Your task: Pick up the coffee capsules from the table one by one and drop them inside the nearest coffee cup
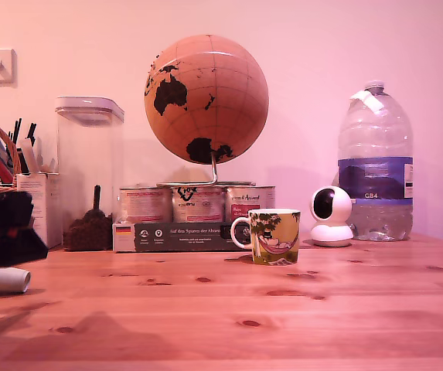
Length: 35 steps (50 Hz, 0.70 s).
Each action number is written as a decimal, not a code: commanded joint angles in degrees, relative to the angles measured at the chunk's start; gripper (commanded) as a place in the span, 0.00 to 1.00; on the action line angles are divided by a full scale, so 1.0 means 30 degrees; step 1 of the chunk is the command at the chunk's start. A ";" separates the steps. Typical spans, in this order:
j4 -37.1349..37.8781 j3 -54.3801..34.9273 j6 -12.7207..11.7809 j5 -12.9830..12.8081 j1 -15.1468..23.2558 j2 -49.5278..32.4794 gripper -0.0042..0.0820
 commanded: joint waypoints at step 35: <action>0.1464 -0.2208 -0.1115 -0.1530 0.1311 -0.1770 0.77</action>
